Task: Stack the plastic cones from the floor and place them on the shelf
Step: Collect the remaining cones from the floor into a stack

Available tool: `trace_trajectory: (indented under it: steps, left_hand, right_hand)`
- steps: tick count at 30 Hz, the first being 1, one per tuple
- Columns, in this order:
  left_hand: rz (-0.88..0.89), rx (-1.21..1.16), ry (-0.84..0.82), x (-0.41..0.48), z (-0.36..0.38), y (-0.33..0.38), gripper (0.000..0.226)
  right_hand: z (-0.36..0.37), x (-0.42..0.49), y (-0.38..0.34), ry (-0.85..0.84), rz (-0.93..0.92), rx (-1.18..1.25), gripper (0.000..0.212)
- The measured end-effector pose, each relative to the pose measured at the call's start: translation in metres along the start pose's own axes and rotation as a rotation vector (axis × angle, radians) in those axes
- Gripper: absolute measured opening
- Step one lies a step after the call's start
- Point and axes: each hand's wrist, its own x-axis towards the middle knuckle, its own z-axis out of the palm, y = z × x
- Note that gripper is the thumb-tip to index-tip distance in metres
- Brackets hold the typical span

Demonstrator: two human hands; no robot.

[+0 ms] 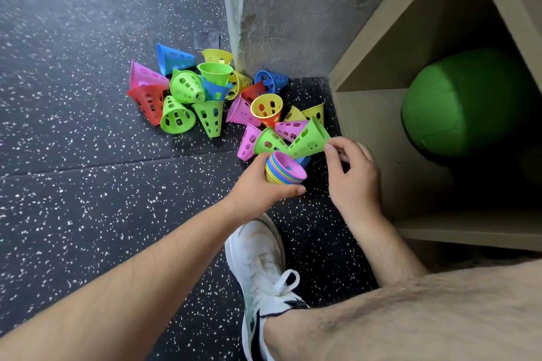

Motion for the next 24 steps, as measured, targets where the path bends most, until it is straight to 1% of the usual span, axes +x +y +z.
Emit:
trace_trajectory:
  steps: [2,4,6,8,10,11,12,14,17,18,20,22,24]
  left_hand:
    - [0.003,-0.009,0.011,0.000,-0.005,-0.001,0.071]
    - [0.001,-0.026,0.025,-0.001,-0.010,0.000,0.072]
    - [0.007,-0.044,0.044,-0.003,-0.014,0.002,0.069]
    - [0.011,-0.069,0.065,-0.005,-0.019,0.002,0.064]
    - [0.006,-0.090,0.083,-0.008,-0.025,-0.002,0.058]
    - [-0.004,-0.091,0.092,-0.011,-0.029,-0.004,0.059]
    - [-0.016,-0.087,0.100,-0.014,-0.032,-0.005,0.060]
    - [-0.028,-0.077,0.124,-0.021,-0.038,-0.006,0.063]
    - [-0.034,-0.081,0.156,-0.029,-0.041,-0.006,0.065]
    - [-0.034,-0.079,0.160,-0.030,-0.040,-0.005,0.065]
    - [-0.034,-0.060,0.163,-0.034,-0.036,-0.002,0.065]
    - [-0.039,-0.043,0.178,-0.039,-0.029,0.000,0.066]
    - [-0.042,-0.037,0.195,-0.043,-0.023,0.001,0.068]
  right_hand:
    - [0.000,0.002,-0.007,0.020,-0.026,0.024,0.014]
    - [0.002,0.004,-0.012,-0.021,-0.061,0.056,0.013]
    - [0.006,0.003,-0.017,-0.147,-0.094,0.101,0.013]
    - [0.012,-0.002,-0.021,-0.316,-0.091,0.160,0.014]
    - [0.019,-0.009,-0.025,-0.435,-0.040,0.210,0.018]
    - [0.022,-0.011,-0.026,-0.461,-0.003,0.232,0.019]
    - [0.025,-0.013,-0.026,-0.466,0.029,0.248,0.020]
    - [0.032,-0.013,-0.024,-0.417,0.074,0.234,0.019]
    - [0.038,-0.009,-0.013,-0.298,0.198,0.068,0.011]
    - [0.039,-0.008,-0.009,-0.269,0.251,0.011,0.013]
    - [0.039,-0.005,0.002,-0.253,0.349,-0.054,0.024]
    - [0.040,-0.001,0.008,-0.283,0.443,-0.056,0.033]
    - [0.046,0.002,0.013,-0.320,0.509,-0.027,0.035]
